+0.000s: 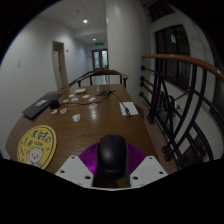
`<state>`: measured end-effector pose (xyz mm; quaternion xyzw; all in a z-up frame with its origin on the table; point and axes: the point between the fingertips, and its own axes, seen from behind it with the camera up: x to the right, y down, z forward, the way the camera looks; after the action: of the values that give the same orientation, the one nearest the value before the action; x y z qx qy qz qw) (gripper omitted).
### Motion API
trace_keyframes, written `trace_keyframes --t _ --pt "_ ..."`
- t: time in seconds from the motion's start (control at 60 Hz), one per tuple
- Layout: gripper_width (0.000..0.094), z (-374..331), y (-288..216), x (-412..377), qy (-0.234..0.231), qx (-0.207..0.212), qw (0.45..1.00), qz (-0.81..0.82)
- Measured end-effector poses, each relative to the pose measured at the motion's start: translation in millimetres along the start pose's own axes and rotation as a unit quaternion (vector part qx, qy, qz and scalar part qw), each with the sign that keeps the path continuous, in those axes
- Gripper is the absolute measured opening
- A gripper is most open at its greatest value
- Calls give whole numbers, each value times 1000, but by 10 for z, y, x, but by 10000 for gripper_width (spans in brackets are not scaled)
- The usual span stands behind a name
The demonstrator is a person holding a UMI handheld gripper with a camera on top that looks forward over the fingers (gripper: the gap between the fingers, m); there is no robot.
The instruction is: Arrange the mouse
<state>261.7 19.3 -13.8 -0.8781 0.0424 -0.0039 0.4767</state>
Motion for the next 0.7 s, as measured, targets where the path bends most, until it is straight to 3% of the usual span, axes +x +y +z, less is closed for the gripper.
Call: trace_keyframes --t 0.067,0.15,0.317,0.4,0.467,0.617,0.7 --pt "336 -88 -76 -3 12 4 1000 10" --pt "336 -361 -466 -173 23 51 998 18" --pt "372 -1132 -1385 -1267 -9 147 989 29" --pt "381 -1263 -1482 -1884 -33 167 985 19" --pt "386 -1067 -1287 -2291 -46 151 987 1" --pt "386 -388 -299 -2690 -43 35 998 -28" --pt "387 -256 136 -2698 -36 0 999 -33"
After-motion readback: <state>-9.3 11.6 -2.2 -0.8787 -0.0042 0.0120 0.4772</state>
